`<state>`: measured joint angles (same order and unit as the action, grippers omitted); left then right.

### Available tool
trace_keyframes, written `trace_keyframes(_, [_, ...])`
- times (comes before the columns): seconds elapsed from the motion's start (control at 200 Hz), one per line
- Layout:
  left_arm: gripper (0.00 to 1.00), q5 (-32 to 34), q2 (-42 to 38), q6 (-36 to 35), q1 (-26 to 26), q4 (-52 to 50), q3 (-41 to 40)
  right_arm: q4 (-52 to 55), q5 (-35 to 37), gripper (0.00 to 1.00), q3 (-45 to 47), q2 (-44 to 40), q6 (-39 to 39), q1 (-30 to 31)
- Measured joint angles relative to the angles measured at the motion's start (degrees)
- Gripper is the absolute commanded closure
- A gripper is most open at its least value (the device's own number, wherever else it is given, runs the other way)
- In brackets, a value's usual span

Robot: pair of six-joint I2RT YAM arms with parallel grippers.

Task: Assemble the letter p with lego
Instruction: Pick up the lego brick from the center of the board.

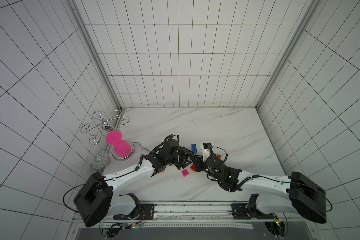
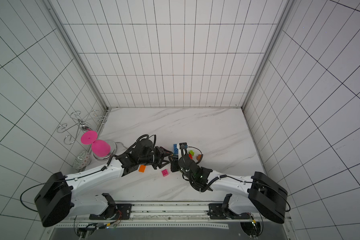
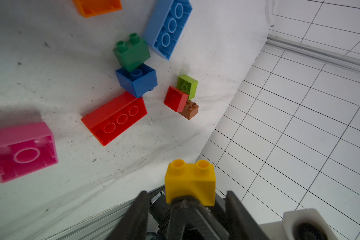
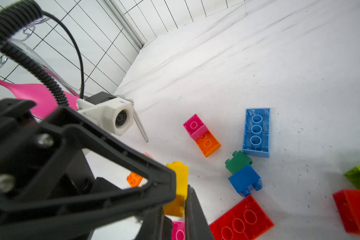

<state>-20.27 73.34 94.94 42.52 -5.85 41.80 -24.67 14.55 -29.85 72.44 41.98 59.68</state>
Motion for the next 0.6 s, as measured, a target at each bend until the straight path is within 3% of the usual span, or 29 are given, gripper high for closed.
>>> trace_keyframes(0.12, [0.04, 0.83, -1.86, -4.59, -4.00, -2.67, 0.28, 2.43, 0.66, 1.00, 0.00, -2.25, 0.00, -0.02])
trace_keyframes(0.175, [0.03, 2.03, -2.14, -6.78, -6.27, -3.98, 1.16, 3.91, 0.90, 1.00, 0.00, -3.91, 0.02, -0.07])
trace_keyframes(0.31, [0.03, 4.57, 2.67, -20.79, -11.08, -5.90, 9.46, 8.35, 0.48, 1.00, 0.00, -8.37, 0.09, -1.11])
trace_keyframes(0.42, [0.08, 0.24, 12.90, -32.09, -14.03, -2.49, 19.08, 13.46, -0.76, 1.00, 0.00, -11.98, 0.09, -2.64])
trace_keyframes(0.6, [0.08, -6.71, 29.49, -43.10, -16.11, -1.16, 28.57, 23.32, -4.02, 1.00, 0.00, -18.21, -0.02, -5.22])
